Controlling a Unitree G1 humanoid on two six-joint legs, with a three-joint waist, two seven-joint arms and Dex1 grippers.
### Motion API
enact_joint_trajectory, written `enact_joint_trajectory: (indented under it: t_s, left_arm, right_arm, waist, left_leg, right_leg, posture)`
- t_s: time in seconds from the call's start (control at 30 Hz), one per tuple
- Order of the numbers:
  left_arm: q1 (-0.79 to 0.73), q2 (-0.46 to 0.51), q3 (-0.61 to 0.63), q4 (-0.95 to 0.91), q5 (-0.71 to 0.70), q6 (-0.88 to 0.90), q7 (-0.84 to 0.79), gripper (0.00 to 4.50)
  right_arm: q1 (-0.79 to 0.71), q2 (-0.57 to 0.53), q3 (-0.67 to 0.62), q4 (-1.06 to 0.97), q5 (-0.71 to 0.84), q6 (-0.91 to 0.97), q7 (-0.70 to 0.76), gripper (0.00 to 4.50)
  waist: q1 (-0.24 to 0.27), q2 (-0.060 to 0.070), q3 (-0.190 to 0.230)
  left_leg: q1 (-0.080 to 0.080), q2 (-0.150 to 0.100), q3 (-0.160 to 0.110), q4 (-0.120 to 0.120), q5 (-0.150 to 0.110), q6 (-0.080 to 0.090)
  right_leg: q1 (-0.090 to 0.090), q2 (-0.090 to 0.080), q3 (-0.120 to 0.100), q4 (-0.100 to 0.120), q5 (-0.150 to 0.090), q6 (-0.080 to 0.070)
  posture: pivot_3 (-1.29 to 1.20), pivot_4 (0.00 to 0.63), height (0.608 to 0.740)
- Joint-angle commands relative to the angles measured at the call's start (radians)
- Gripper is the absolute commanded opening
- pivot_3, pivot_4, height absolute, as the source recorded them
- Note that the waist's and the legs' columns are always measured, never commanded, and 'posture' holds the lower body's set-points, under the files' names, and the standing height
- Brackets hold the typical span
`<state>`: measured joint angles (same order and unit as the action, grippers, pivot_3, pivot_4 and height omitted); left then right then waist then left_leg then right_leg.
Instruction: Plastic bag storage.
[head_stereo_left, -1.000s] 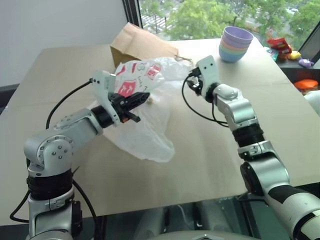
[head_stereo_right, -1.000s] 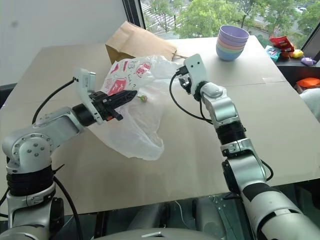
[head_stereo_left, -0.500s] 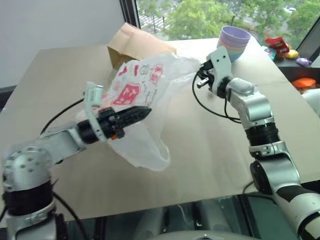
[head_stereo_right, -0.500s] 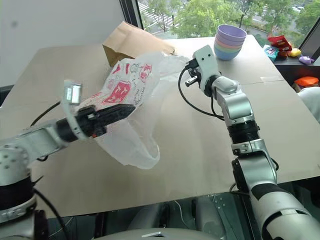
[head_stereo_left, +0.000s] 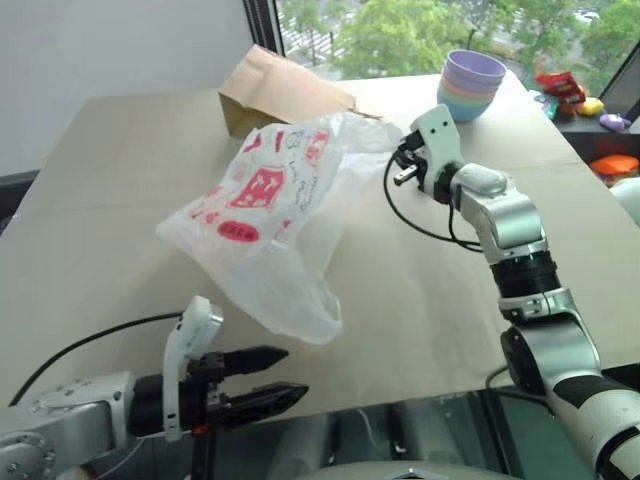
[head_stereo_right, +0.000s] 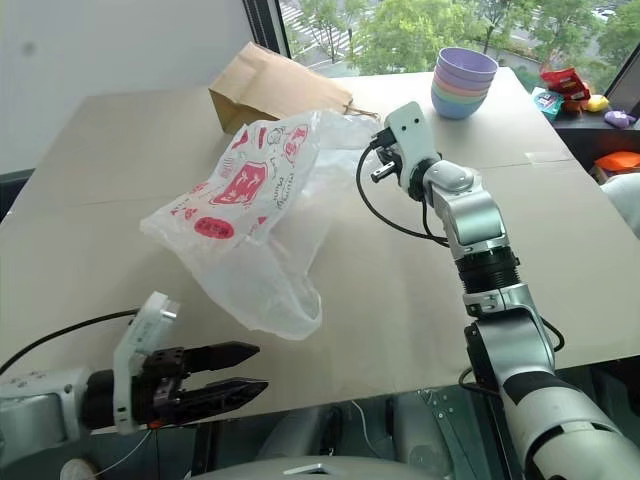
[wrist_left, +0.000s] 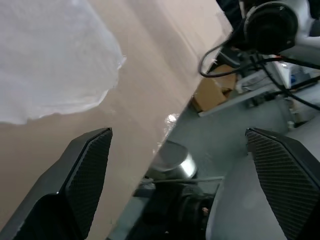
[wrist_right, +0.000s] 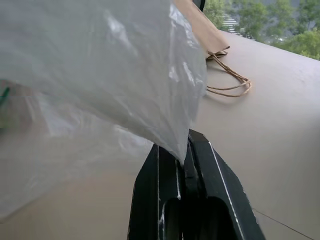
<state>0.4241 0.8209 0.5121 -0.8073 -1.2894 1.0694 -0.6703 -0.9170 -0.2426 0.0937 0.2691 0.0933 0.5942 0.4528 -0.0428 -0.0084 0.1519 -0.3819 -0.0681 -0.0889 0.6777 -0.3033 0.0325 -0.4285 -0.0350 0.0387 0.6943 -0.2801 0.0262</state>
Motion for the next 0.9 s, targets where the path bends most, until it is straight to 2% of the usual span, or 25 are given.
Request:
enact_joint_trajectory:
  t_s: [0.03, 0.17, 0.47, 0.6, 0.73, 0.83, 0.9]
  left_arm:
    - [-0.007, -0.044, -0.073, -0.037, 0.090, -0.092, 0.035, 4.43]
    - [-0.023, -0.097, -0.159, -0.040, 0.151, -0.143, 0.095, 4.43]
    - [-0.115, -0.195, -0.282, 0.032, 0.065, -0.141, 0.240, 4.43]
    - [-0.335, -0.290, -0.389, 0.178, 0.044, -0.097, 0.411, 4.43]
    - [-0.460, -0.365, -0.449, 0.253, 0.076, -0.075, 0.511, 4.43]
    - [-0.516, -0.412, -0.484, 0.304, 0.080, -0.071, 0.532, 3.71]
    - [-0.513, -0.429, -0.459, 0.317, 0.041, -0.078, 0.535, 2.85]
  right_arm:
    - [0.005, -0.008, 0.003, -0.057, 0.004, 0.016, 0.014, 0.00]
    - [0.003, -0.012, 0.004, -0.062, 0.002, 0.026, 0.018, 0.00]
    - [0.005, -0.021, 0.005, -0.076, -0.004, 0.047, 0.016, 0.00]
    - [0.004, -0.026, 0.007, -0.093, -0.008, 0.066, 0.011, 0.00]
    - [0.003, -0.027, 0.006, -0.105, -0.011, 0.079, 0.002, 0.00]
    - [0.004, -0.022, 0.008, -0.115, -0.011, 0.095, -0.010, 0.00]
    - [0.004, -0.018, 0.011, -0.117, -0.012, 0.100, -0.015, 0.00]
  waist:
    - [0.004, 0.000, 0.000]
    - [0.005, 0.000, 0.000]
    - [0.003, 0.000, 0.000]
    - [0.014, 0.000, -0.001]
    - [0.004, -0.001, -0.001]
    - [-0.003, -0.001, -0.001]
    - [-0.001, -0.001, -0.001]
  left_leg:
    - [0.000, 0.000, 0.000, 0.000, 0.000, 0.000]
    - [-0.001, 0.000, 0.001, 0.000, 0.000, 0.000]
    - [-0.001, 0.000, 0.001, 0.000, 0.000, 0.000]
    - [-0.001, 0.000, 0.000, 0.002, 0.000, 0.000]
    - [-0.001, 0.000, 0.000, 0.004, 0.000, 0.001]
    - [-0.002, 0.000, 0.001, 0.004, -0.001, 0.001]
    - [-0.002, 0.000, 0.000, 0.004, -0.001, 0.001]
  right_leg:
    - [0.000, 0.000, 0.000, 0.000, 0.000, 0.000]
    - [0.000, 0.000, 0.000, -0.001, 0.000, 0.000]
    - [0.000, 0.000, 0.001, 0.000, 0.000, 0.000]
    - [0.000, 0.000, -0.001, 0.000, 0.000, 0.000]
    - [0.001, 0.000, 0.000, 0.001, 0.000, 0.000]
    - [-0.001, 0.001, 0.001, 0.001, 0.000, 0.000]
    - [-0.001, 0.001, 0.000, 0.001, 0.000, 0.000]
  posture:
    - [0.00, 0.150, 0.740]
    - [0.00, 0.150, 0.740]
    - [0.00, 0.150, 0.740]
    - [0.00, 0.150, 0.740]
    - [0.00, 0.150, 0.740]
    - [0.00, 0.150, 0.740]
    - [0.00, 0.150, 0.740]
